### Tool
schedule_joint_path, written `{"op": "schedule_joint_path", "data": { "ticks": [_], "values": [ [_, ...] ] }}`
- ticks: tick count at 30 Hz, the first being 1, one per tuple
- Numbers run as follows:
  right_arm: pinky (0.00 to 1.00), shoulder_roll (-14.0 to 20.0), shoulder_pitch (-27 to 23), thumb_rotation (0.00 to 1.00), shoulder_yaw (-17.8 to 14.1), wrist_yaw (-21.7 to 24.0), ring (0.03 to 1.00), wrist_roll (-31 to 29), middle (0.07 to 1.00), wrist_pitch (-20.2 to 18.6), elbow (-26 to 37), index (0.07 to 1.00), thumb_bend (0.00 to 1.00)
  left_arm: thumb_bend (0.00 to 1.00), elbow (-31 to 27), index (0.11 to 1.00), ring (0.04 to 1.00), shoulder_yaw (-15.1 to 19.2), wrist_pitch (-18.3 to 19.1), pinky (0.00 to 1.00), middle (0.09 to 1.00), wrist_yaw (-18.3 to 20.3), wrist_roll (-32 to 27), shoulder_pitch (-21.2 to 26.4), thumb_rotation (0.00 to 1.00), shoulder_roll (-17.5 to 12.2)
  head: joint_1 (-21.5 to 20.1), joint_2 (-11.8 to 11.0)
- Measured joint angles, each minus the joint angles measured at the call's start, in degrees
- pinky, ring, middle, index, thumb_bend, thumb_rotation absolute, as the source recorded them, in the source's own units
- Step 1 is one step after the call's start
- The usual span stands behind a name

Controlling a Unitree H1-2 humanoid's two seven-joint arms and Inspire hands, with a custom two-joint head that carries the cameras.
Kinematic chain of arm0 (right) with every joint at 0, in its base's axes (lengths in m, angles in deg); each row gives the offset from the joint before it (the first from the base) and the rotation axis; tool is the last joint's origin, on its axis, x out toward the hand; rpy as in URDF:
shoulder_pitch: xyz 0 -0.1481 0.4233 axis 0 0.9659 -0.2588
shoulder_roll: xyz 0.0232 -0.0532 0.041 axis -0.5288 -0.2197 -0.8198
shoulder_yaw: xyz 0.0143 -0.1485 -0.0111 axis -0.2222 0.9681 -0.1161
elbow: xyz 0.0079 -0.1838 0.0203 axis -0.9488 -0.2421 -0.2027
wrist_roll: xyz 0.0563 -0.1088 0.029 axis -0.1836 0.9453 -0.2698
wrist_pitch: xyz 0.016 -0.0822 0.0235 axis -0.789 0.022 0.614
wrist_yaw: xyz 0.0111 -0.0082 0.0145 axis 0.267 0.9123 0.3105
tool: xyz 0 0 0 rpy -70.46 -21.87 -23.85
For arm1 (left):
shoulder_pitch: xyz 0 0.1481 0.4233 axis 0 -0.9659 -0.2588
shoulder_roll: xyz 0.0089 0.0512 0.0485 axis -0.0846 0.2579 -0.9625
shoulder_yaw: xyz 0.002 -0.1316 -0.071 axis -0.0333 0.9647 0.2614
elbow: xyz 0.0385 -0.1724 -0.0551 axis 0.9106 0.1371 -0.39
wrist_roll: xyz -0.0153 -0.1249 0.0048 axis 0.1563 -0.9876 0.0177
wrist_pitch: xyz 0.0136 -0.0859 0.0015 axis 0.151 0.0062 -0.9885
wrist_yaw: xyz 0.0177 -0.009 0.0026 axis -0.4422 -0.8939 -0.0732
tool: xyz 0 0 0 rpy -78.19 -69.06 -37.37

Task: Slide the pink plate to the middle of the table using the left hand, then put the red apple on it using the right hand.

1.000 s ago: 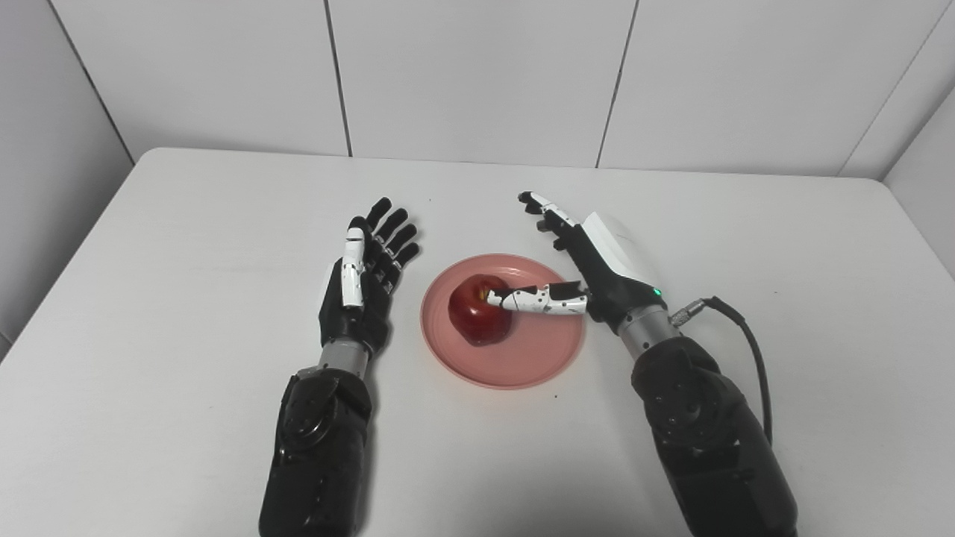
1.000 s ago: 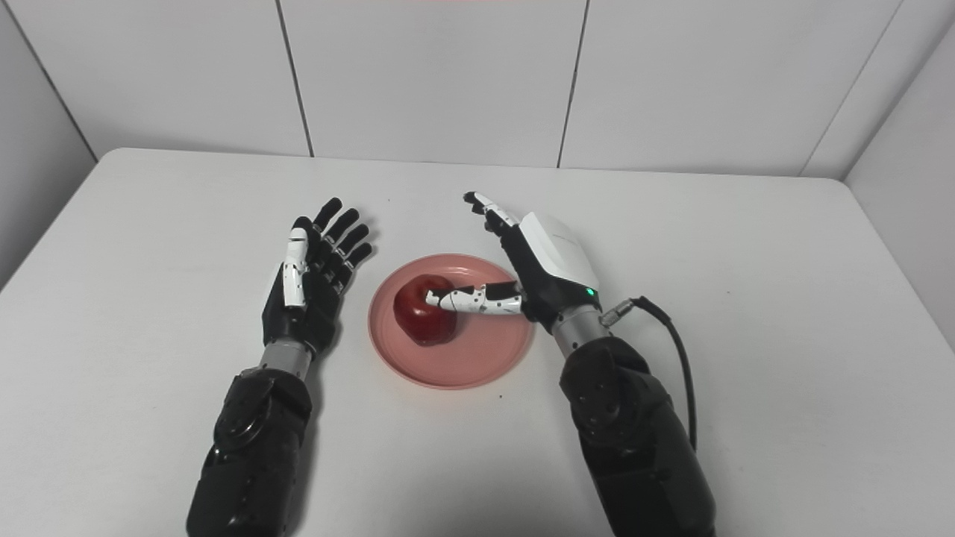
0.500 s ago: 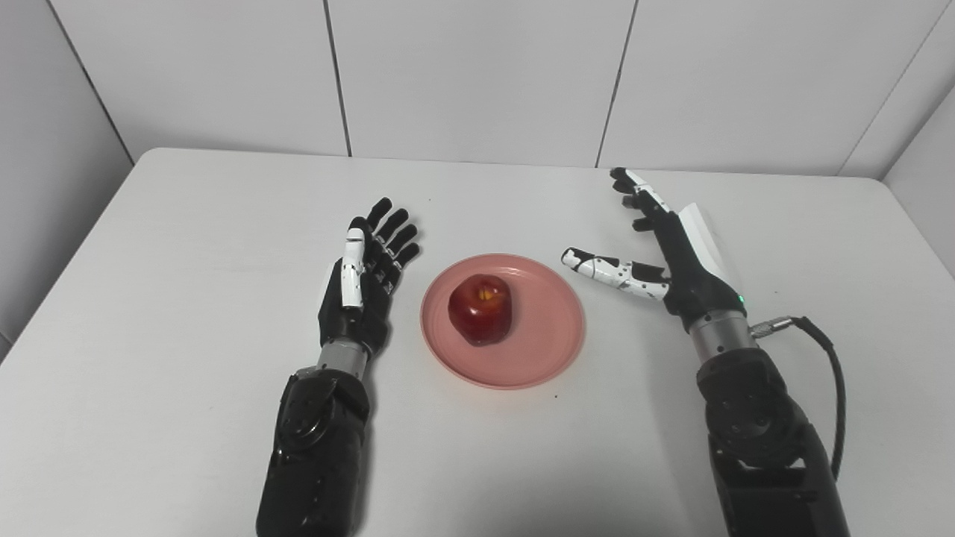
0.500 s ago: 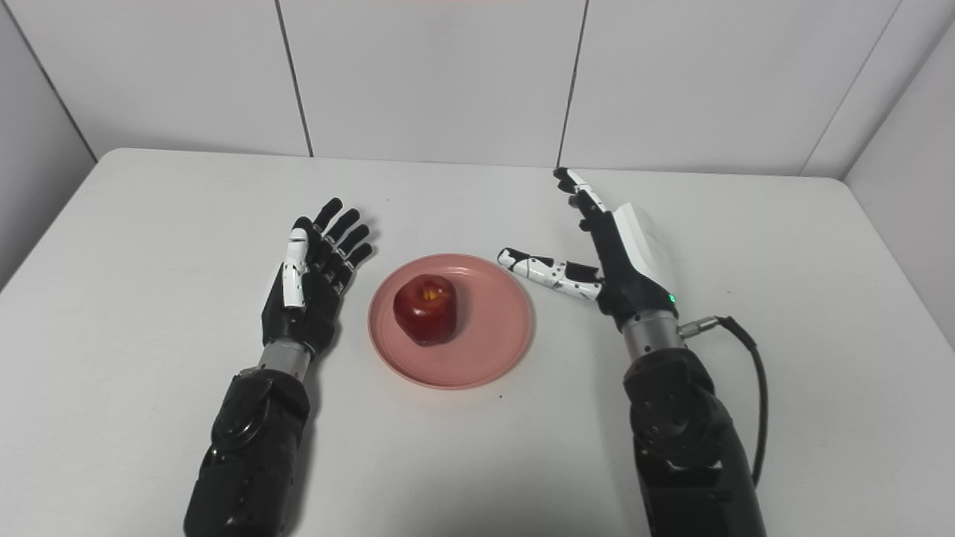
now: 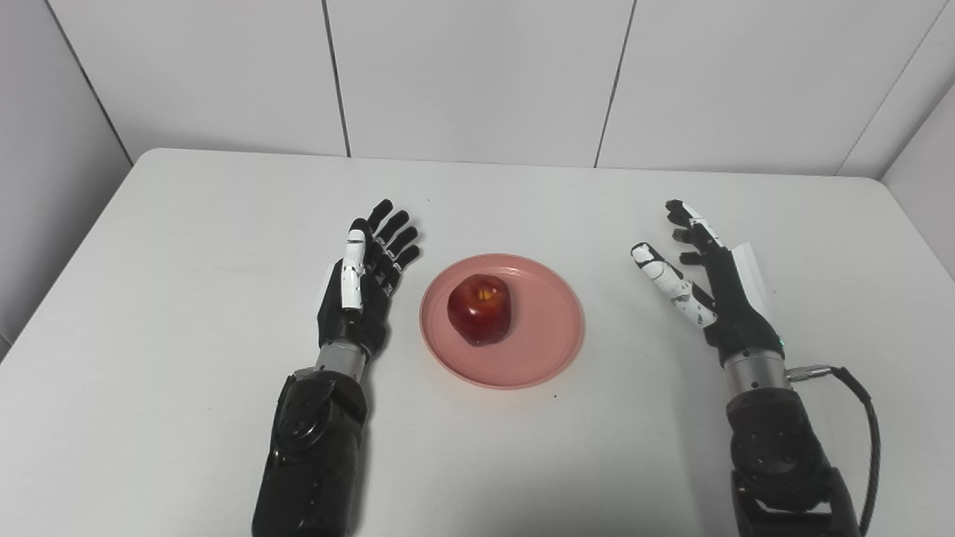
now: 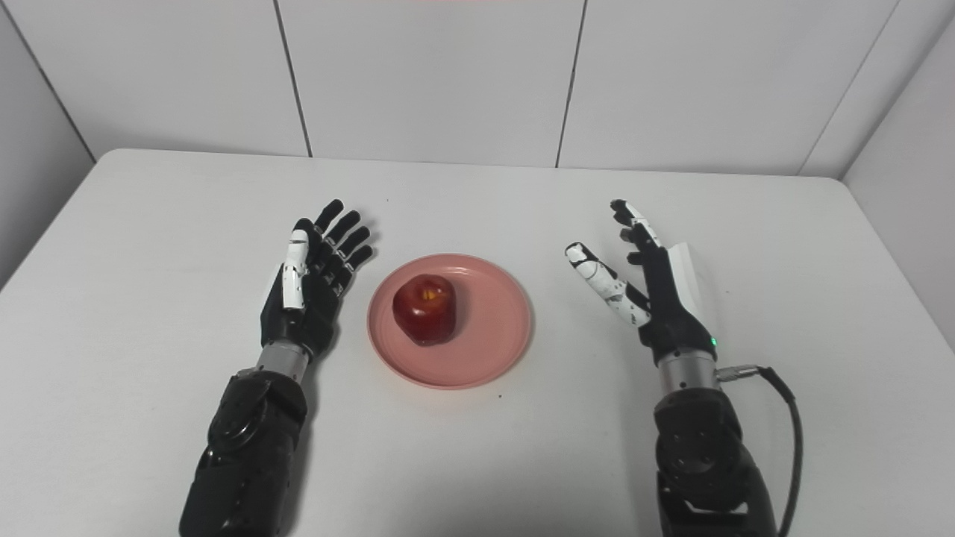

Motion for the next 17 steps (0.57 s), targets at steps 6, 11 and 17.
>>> {"op": "schedule_joint_path", "data": {
  "ticks": [6, 11, 17],
  "values": [
    [0.84, -2.6, 0.8, 1.0, -5.1, -0.8, 0.872, -12.5, 0.893, 0.7, -1.0, 0.896, 0.64, 0.36, -1.7, 0.9, 0.901, -0.5, 1.8, 0.9, 0.91, -0.1, 1.0, -0.4, 1.0, -0.5, -0.1, 0.1],
    [0.94, -5.8, 1.0, 1.0, -7.9, -1.9, 0.901, -20.7, 0.918, 0.7, -2.8, 0.928, 0.56, 0.36, -3.0, 0.924, 0.924, -1.1, 3.4, 0.93, 0.933, 0.0, 1.4, -0.8, 1.0, -1.1, 0.2, 0.3],
    [0.98, -7.8, 1.3, 1.0, -9.1, -3.1, 0.935, -26.0, 0.952, 0.7, -3.9, 0.957, 0.4, 0.35, -4.5, 0.969, 0.965, -2.0, 5.4, 0.97, 0.979, 1.2, 1.5, -1.4, 1.0, -2.9, -0.3, 0.4]
  ]
}}
